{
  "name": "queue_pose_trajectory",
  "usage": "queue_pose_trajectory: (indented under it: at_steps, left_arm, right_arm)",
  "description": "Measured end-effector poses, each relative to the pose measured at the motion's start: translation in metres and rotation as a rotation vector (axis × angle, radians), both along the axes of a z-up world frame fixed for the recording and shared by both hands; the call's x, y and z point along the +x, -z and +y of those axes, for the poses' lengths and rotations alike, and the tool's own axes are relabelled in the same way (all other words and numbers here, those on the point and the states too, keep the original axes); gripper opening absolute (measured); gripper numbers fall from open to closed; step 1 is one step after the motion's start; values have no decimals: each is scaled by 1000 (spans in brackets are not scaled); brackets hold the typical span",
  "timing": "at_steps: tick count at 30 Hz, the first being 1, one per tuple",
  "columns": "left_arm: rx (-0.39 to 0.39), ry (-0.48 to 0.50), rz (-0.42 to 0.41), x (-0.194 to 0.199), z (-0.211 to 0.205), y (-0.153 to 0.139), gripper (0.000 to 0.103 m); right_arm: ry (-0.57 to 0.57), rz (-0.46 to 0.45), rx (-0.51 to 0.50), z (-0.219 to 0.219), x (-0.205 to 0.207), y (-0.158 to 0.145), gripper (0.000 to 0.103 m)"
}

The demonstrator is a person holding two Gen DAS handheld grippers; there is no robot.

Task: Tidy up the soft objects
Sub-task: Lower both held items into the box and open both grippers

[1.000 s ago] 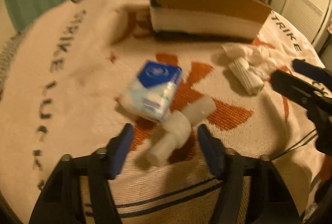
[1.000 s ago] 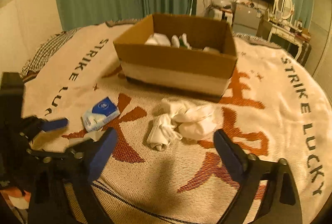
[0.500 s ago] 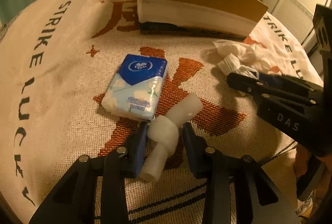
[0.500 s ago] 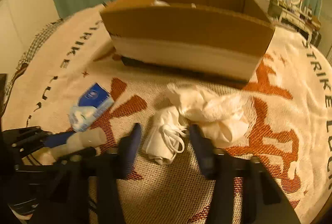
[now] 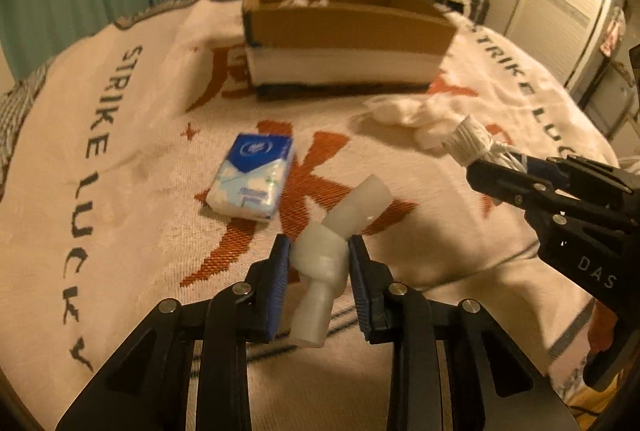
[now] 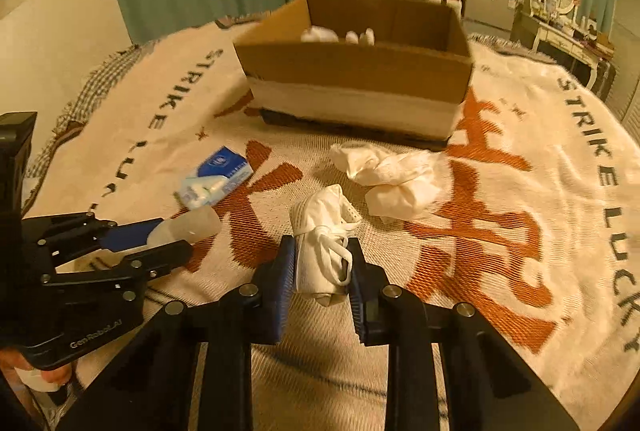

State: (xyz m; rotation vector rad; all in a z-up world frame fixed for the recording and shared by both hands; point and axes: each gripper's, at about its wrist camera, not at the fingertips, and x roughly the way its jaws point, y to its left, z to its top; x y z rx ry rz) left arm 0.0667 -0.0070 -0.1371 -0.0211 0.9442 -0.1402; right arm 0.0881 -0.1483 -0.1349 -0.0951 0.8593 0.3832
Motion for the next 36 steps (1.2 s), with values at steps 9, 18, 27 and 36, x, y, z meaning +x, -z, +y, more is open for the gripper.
queue_pose_trajectory:
  at_steps: [9, 18, 27, 36]
  left_arm:
    - [-6, 0, -113, -33, -9, -49, 28]
    - [-7, -9, -244, -28, -2, -102, 28]
    - [15, 2, -370, 35, 0, -146, 28]
    - [-2, -32, -368, 154, 9, -132, 28]
  right_arm:
    - [40, -122, 27, -26, -45, -62, 24]
    - [47, -257, 18, -45, -56, -119, 24]
    - [21, -354, 12, -41, 8, -175, 24]
    - [17, -327, 67, -26, 123, -171, 24]
